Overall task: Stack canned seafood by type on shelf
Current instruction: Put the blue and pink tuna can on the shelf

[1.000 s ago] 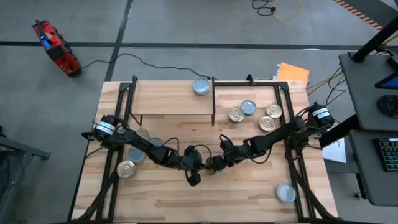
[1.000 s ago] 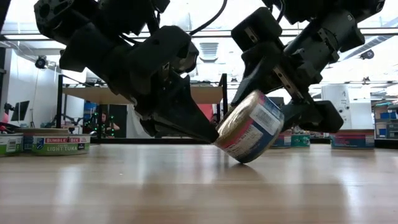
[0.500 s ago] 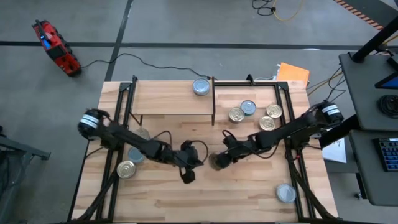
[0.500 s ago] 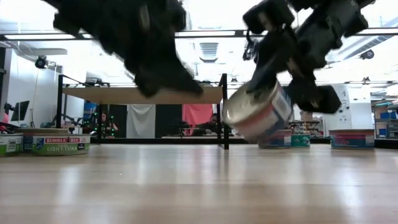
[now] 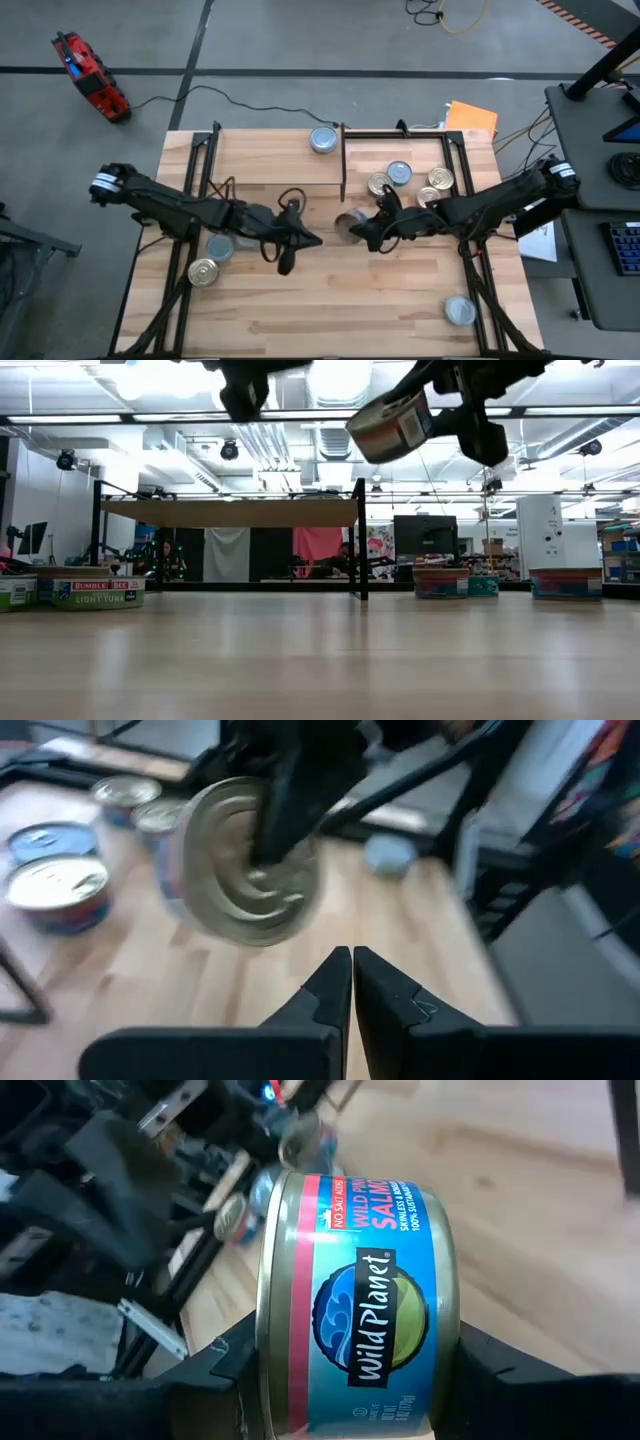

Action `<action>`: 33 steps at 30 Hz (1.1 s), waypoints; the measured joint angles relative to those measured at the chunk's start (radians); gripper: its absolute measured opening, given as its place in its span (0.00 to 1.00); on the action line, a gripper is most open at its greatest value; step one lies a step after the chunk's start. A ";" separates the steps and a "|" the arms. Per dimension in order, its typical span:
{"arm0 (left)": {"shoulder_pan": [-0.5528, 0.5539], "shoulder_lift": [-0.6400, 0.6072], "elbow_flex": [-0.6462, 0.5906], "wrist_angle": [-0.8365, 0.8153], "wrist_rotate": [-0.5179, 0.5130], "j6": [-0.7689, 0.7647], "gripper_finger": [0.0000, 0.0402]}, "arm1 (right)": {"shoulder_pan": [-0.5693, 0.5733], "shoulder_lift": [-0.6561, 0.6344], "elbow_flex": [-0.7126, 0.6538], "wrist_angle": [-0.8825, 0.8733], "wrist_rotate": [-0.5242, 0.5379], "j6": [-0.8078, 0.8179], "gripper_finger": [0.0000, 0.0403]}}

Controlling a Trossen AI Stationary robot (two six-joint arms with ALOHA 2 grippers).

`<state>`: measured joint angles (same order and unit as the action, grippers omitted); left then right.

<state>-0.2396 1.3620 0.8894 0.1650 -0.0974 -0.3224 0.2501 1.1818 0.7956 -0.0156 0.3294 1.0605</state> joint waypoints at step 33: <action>0.035 -0.149 0.082 0.032 -0.050 -0.105 0.76 | 0.014 0.069 0.346 -0.042 -0.050 -0.758 0.45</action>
<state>-0.2047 1.2129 0.9714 0.1972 -0.1477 -0.4272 0.2638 1.2504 1.1413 -0.0574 0.2799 0.3027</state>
